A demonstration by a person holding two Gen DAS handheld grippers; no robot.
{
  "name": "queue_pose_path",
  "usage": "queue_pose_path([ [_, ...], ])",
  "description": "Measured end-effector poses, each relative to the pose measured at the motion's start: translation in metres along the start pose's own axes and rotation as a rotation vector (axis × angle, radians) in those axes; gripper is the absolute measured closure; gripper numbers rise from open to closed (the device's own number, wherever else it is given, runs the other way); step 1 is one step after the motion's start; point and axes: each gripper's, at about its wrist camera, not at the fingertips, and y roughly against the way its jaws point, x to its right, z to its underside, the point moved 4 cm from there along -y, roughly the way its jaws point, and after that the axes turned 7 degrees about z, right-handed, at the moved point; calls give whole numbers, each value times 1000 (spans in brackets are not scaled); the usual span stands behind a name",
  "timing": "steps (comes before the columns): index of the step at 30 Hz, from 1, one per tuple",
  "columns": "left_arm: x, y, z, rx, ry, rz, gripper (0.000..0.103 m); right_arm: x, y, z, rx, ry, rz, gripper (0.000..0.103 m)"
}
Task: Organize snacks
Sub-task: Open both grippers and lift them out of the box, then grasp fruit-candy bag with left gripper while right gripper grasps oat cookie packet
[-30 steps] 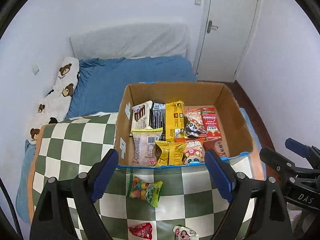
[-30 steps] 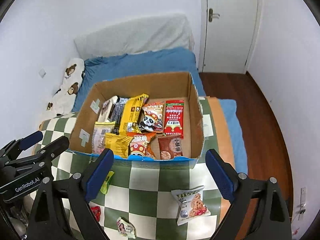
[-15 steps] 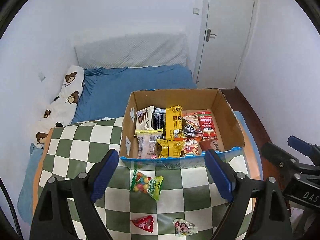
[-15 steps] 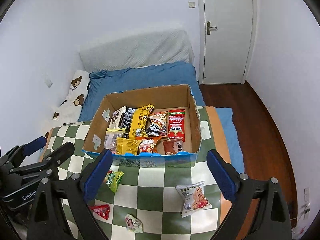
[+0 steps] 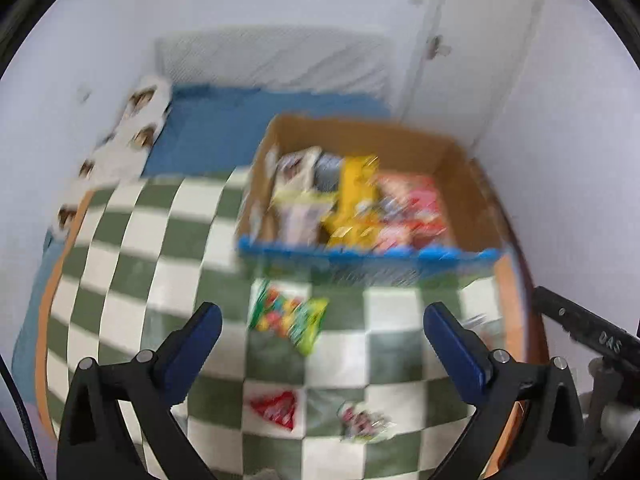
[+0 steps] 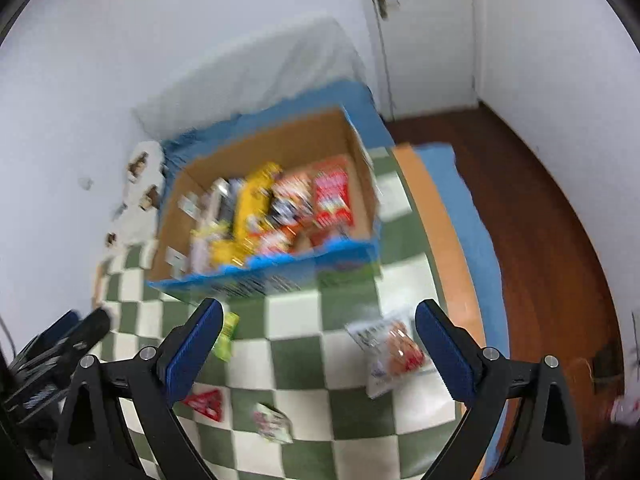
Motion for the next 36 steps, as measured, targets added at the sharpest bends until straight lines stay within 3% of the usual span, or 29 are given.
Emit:
queue_pose_path([
  [6, -60, -46, 46, -128, 162, -88, 0, 38, -98, 32, -218, -20, 76, 4],
  [14, -81, -107, 60, -269, 354, -64, 0, 46, -169, 58, -321, 14, 125, 4],
  [18, -77, -131, 43, -260, 416, -56, 0, 44, -180, 66, -329, -5, 117, 11],
  [21, -69, -156, 35, -263, 383, -108, 0, 40, -180, 75, -320, 1, 122, 33],
  [25, -70, -182, 46, -307, 343, -172, 0, 30, -178, 86, -330, 25, 112, 34],
  [27, -78, -184, 58, -330, 356, -169, 0, 27, -177, 91, -336, 40, 107, 34],
  [33, -107, -151, 87, -353, 383, -201, 0, 24, -174, 98, -360, 57, 82, 33],
  [36, -113, -133, 81, -316, 465, -152, 0, 24, -180, 86, -365, 32, 66, 32],
])
